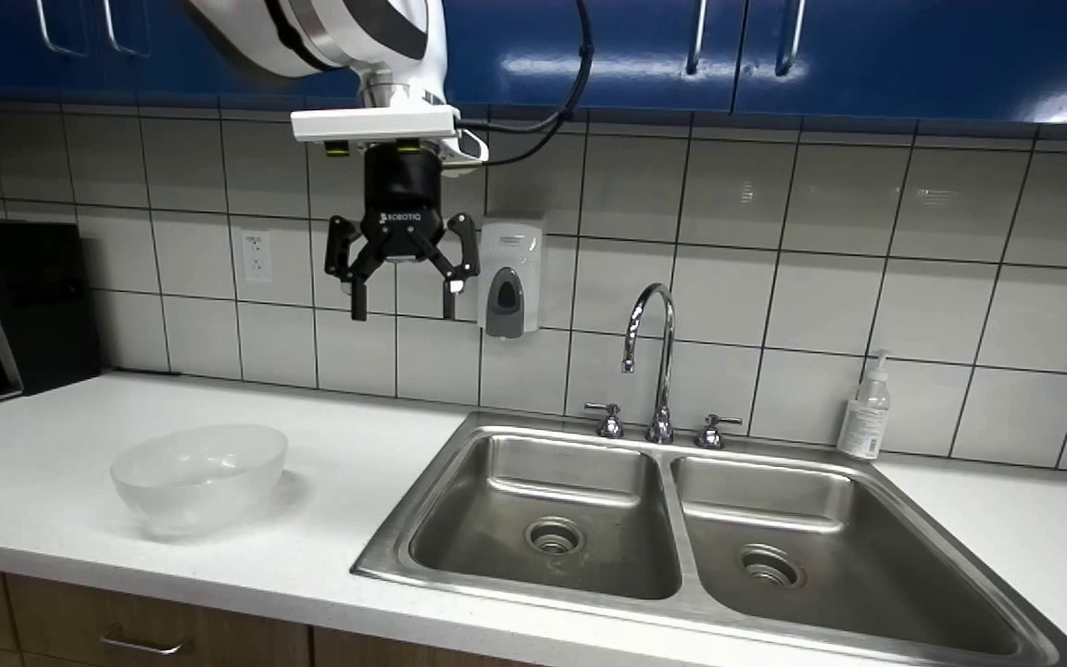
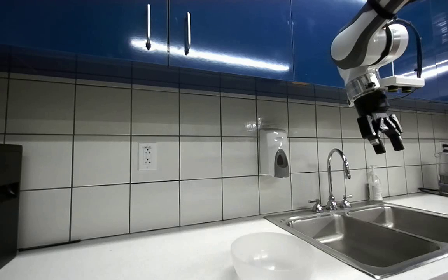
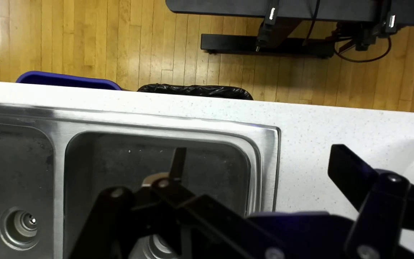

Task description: Put the plastic bowl inside the left sink

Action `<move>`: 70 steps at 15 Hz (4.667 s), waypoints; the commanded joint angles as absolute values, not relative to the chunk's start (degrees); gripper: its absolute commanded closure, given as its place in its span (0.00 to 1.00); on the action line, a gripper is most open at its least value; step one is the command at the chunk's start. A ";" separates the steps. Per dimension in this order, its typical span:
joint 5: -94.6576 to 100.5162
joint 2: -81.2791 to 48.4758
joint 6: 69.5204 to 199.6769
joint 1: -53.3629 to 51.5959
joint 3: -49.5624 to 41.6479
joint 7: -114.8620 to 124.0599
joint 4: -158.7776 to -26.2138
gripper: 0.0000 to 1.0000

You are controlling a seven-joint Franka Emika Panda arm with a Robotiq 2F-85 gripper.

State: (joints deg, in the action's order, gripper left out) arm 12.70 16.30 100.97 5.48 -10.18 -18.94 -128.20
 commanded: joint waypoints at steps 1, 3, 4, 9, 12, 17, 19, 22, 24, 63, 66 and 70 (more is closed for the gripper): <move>13.25 21.14 103.98 5.37 -9.34 -18.35 -134.83 0.00; 13.62 22.90 105.80 5.33 -9.14 -18.15 -138.31 0.00; 13.53 23.76 106.72 5.29 -9.06 -18.05 -140.04 0.00; 12.79 29.87 108.51 3.32 -6.96 -17.83 -149.25 0.00; 10.87 33.67 108.43 0.33 -4.82 -17.48 -153.07 0.00; 3.13 34.27 108.87 -6.28 -1.33 -16.38 -152.62 0.00; 0.29 32.39 110.28 -8.43 0.00 -15.59 -151.33 0.00; -2.61 30.18 114.53 -11.18 2.57 -13.79 -150.70 0.00; -3.98 28.71 117.41 -12.71 4.62 -12.06 -150.39 0.00; 7.45 -12.47 129.64 -17.64 14.05 24.01 -129.19 0.00; 7.45 -12.54 129.60 -17.65 14.02 24.01 -128.85 0.00; 7.45 -12.54 129.60 -17.66 14.02 24.01 -128.82 0.00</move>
State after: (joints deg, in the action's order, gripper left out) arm 7.77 -12.64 129.69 -16.73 14.96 24.27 -128.85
